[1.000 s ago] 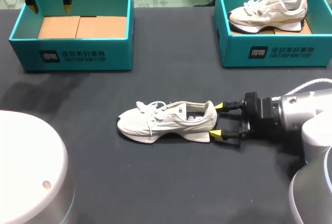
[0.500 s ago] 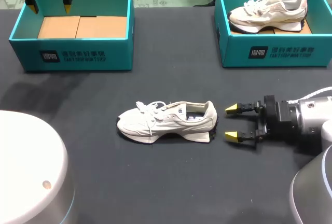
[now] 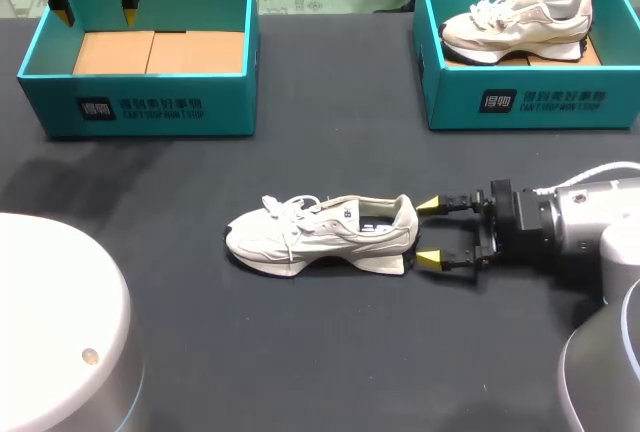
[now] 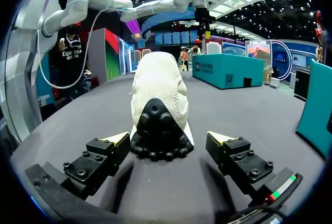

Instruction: Take the shoe out of the shoebox, open the shoe tongue, remove and reinsert the insole, then place the shoe into the shoebox

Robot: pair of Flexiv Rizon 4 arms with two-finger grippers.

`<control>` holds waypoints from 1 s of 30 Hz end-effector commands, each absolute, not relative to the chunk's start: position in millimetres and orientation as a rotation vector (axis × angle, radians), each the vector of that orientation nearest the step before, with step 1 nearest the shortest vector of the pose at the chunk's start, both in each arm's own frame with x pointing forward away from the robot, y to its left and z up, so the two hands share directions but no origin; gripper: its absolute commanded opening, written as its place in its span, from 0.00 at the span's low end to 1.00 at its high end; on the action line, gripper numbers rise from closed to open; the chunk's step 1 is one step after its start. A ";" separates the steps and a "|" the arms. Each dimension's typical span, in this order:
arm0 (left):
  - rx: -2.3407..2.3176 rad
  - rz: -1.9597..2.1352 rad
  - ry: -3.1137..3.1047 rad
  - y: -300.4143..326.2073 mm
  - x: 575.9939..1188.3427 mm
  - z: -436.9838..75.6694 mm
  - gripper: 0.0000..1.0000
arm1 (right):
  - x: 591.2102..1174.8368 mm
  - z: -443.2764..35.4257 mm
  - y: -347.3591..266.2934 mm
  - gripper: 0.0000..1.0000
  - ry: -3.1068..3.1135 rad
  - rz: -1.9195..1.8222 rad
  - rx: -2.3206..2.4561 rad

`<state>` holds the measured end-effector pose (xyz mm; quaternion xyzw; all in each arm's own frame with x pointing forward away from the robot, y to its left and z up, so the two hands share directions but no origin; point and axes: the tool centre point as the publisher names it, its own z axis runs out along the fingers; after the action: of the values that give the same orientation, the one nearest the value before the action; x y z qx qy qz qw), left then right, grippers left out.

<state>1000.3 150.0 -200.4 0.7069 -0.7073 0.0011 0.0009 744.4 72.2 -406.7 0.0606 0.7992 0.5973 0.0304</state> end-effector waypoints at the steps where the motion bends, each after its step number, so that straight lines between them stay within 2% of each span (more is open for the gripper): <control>1: 2.220 0.002 -2.221 150.0 1000.3 -200.4 1.00 | 746.2 -407.0 82.1 1.00 2.464 1.841 0.182; 30: 2.220 0.002 -2.221 150.0 1000.3 -200.4 1.00 | 740.2 -399.0 121.1 1.00 2.523 1.854 0.212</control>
<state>1000.3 150.1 -200.4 0.7069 -0.7073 0.0011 0.0009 741.0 115.4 -400.7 0.0660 0.7995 0.5970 0.0018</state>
